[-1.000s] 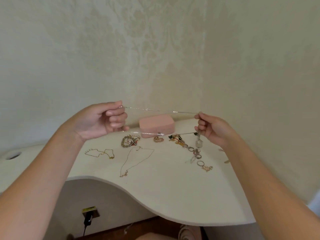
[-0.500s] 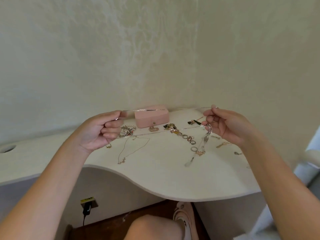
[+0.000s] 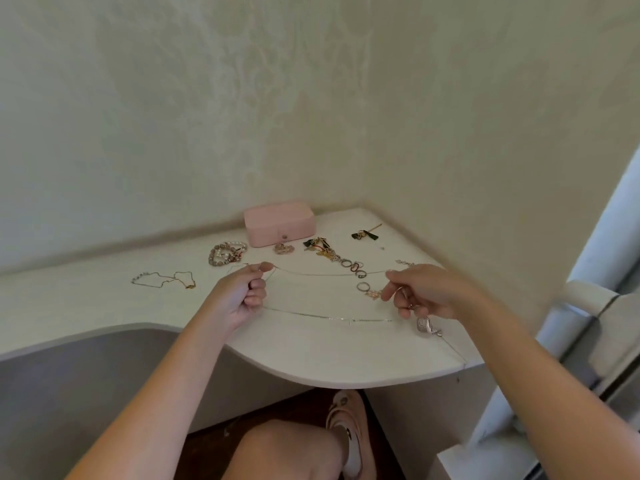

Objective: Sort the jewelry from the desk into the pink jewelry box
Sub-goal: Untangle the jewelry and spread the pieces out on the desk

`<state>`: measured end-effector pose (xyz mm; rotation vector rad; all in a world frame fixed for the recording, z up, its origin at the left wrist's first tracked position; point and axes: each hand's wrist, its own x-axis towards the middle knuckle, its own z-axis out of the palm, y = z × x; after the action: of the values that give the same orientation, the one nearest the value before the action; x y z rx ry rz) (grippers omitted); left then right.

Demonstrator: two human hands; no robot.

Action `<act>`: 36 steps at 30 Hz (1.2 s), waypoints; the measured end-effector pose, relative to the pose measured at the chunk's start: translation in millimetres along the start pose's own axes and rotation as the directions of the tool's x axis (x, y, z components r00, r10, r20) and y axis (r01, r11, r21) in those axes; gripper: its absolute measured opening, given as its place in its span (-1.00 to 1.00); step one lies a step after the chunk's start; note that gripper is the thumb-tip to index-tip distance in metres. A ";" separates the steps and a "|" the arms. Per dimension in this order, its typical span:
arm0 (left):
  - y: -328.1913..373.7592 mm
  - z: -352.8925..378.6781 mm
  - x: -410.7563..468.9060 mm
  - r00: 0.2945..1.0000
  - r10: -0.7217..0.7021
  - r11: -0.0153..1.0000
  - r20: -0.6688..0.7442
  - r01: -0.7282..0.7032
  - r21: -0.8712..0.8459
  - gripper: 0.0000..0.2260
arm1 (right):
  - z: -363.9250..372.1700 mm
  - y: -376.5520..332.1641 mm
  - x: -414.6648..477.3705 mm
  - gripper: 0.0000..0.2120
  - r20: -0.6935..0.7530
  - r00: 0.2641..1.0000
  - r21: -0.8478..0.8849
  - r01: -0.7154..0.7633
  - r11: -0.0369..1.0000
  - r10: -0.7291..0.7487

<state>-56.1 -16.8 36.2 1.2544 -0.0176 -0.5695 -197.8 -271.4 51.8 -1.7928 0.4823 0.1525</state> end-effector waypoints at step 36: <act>-55.4 1.0 -27.5 0.901 0.003 -0.169 0.434 -0.427 0.888 -0.60 | 34.0 -68.6 92.3 -0.83 0.298 0.944 -0.418 0.264 0.869 -0.143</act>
<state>-102.1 -16.9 -5.3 2.6643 -1.2125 -0.3238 -82.0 -247.8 71.4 -2.2306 0.0609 0.3699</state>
